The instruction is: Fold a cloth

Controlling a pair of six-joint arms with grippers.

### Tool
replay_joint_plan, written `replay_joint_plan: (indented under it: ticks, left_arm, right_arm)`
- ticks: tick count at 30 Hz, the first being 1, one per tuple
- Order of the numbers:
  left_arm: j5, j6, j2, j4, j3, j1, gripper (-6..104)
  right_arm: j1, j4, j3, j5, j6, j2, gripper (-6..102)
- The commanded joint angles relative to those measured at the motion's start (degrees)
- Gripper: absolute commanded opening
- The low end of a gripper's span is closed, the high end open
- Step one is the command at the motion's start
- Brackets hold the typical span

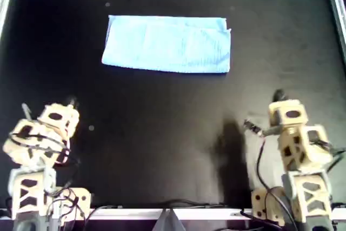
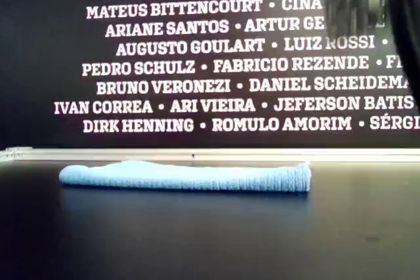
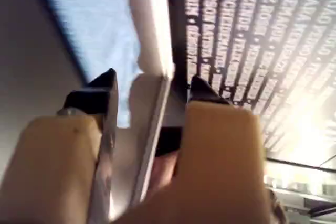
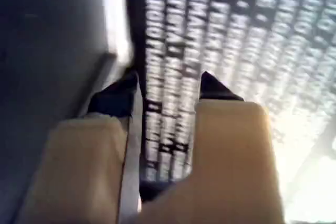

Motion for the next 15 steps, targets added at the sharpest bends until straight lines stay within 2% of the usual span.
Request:
replay_joint_plan:
  ticks: [1, 5, 9, 10, 15]
  left_arm:
    - [-0.3, -0.4, 0.8, -4.2, 0.0, 0.9, 47]
    - [-0.2, -1.1, -2.5, -3.5, 0.0, -1.2, 47]
    - [-0.2, -5.0, -10.3, -3.3, 0.0, -2.2, 47]
    - [-0.2, -5.7, -12.3, -3.3, 0.0, -2.2, 47]
    - [0.0, -5.2, -15.6, -3.3, 0.1, -1.6, 49]
  right_arm:
    - [-0.4, -5.0, 3.3, -0.4, 0.53, 1.7, 45]
    - [0.0, -4.9, 2.9, -1.4, 1.49, 0.4, 45]
    - [0.1, -5.9, 2.8, -1.5, 5.71, -9.3, 45]
    - [0.1, -6.1, 2.7, -1.5, 5.71, -12.0, 45]
    - [-1.1, -6.2, 2.8, -0.4, 5.71, -14.2, 46]
